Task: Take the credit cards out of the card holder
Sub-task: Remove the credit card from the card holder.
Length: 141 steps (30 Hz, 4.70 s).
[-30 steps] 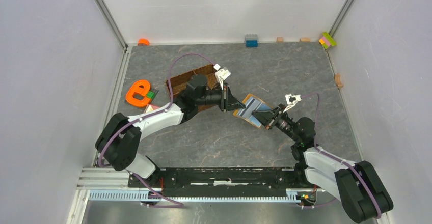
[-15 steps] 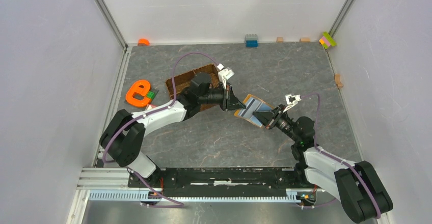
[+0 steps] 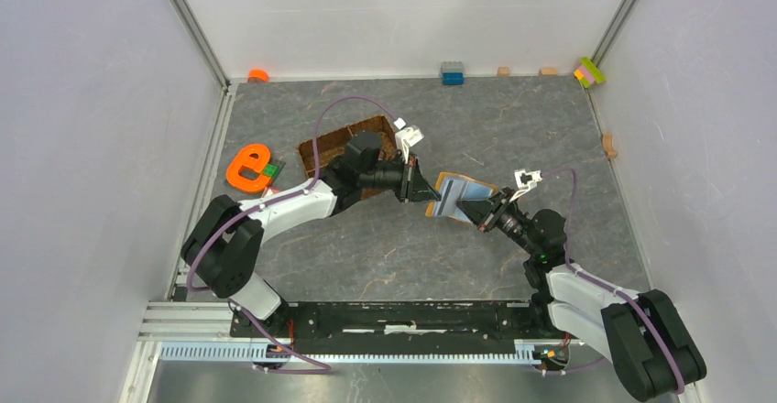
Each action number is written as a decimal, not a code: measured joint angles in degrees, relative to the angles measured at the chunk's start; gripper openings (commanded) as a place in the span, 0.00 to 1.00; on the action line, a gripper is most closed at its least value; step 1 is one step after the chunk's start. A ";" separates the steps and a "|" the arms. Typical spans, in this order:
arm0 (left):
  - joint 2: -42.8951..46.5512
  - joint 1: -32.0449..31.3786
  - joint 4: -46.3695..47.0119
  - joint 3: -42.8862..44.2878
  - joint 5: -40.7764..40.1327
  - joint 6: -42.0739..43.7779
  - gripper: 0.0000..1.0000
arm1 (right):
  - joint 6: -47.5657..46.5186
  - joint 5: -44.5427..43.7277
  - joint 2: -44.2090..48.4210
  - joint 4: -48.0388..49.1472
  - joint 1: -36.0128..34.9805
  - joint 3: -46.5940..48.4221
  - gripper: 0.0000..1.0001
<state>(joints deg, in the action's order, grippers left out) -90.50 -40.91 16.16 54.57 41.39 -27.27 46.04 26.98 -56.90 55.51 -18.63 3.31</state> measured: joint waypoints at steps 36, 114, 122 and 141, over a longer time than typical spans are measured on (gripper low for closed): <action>-3.19 8.44 47.19 -14.25 11.78 -30.80 0.02 | 0.70 8.35 -1.81 8.11 1.05 4.37 0.41; 0.20 8.83 49.68 -16.41 10.60 -28.79 0.43 | 11.06 14.08 -4.70 22.58 2.99 3.30 0.00; 0.20 7.50 47.80 -16.15 10.97 -27.89 0.41 | 10.69 14.12 -5.75 22.25 2.99 3.30 0.00; 4.48 11.17 42.93 -19.89 6.60 -24.52 0.02 | 7.63 12.33 -2.21 16.79 4.96 3.30 0.00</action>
<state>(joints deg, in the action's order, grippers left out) -86.02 -29.74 59.09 34.68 47.99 -51.79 53.67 39.31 -59.11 72.29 -13.67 6.61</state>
